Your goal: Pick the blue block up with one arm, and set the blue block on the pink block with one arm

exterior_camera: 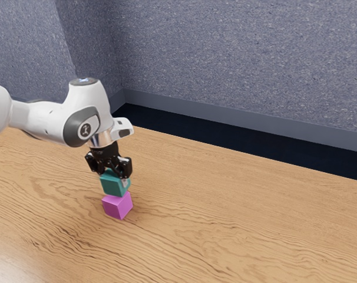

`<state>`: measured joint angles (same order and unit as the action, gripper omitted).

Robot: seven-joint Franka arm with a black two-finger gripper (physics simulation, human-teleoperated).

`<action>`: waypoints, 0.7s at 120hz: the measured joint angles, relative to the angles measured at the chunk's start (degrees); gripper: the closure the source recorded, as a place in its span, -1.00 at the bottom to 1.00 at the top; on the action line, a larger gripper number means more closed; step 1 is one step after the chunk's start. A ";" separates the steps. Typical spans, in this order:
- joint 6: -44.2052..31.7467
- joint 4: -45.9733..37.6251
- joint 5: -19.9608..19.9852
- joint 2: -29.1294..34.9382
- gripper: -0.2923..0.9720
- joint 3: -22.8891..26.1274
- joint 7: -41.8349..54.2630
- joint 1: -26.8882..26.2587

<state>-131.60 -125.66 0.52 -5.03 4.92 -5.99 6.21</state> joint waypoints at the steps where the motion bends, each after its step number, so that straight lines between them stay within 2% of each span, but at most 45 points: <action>1: -0.08 -0.01 0.06 0.00 -0.06 0.00 0.08 0.01; 84: -1.74 -1.76 0.90 0.56 -0.06 -0.18 9.59 0.08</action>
<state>-133.35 -127.42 1.41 -4.46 4.75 3.60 6.29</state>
